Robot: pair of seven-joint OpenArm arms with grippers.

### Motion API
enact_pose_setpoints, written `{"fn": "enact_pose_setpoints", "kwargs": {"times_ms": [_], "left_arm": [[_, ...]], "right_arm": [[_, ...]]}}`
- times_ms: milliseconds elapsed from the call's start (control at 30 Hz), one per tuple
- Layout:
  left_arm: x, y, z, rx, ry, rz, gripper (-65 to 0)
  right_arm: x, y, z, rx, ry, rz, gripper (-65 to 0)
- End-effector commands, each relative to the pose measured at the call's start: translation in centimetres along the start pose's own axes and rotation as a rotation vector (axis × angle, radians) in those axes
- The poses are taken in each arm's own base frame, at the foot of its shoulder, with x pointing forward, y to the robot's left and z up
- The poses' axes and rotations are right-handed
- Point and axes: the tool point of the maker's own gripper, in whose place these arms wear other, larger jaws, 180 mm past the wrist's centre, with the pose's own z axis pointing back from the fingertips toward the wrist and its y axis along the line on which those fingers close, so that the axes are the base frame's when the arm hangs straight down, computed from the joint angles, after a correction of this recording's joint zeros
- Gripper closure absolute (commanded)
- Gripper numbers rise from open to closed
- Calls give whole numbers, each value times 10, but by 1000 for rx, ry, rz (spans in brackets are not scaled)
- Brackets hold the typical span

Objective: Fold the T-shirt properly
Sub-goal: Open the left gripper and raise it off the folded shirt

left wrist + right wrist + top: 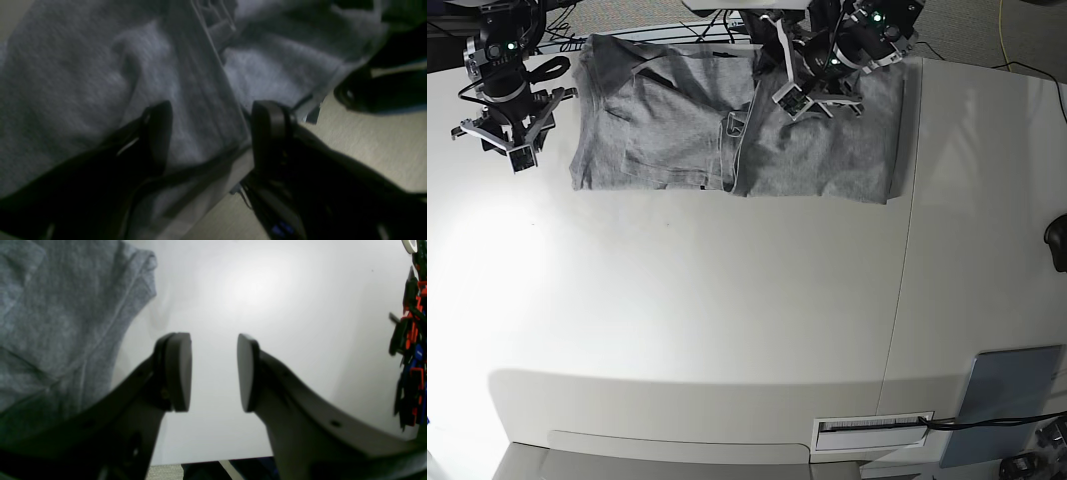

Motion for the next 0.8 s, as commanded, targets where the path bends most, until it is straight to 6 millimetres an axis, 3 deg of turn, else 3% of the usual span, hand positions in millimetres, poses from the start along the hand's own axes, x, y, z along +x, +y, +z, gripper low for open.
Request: {"fn": "enact_pose_setpoints", "kwargs": {"times_ms": [0, 100, 200, 267, 367, 433, 633, 767], "left_arm": [[6, -8, -1, -23, -31, 7, -369], [-9, -20, -12, -50, 13, -7, -369], [-21, -12, -18, 26, 58, -9, -359], [-21, -6, -18, 58, 60, -2, -281], [-20, -6, -17, 59, 56, -2, -81], [-15, -6, -15, 60, 44, -4, 0], [16, -9, -2, 52, -51, -6, 0], [36, -39, 6, -111, -124, 36, 0]], "right_arm": [[8, -8, 3, -29, -31, 13, -228], [8, -8, 3, -29, -30, 13, -228], [8, -8, 3, -29, -29, 13, -228], [8, -8, 3, -29, -30, 14, -228], [8, -8, 3, -29, -30, 13, -228], [8, -8, 3, -29, -30, 13, -228], [9, -8, 3, -29, -32, 13, -228], [9, -8, 3, -29, -36, 13, -228]]}}
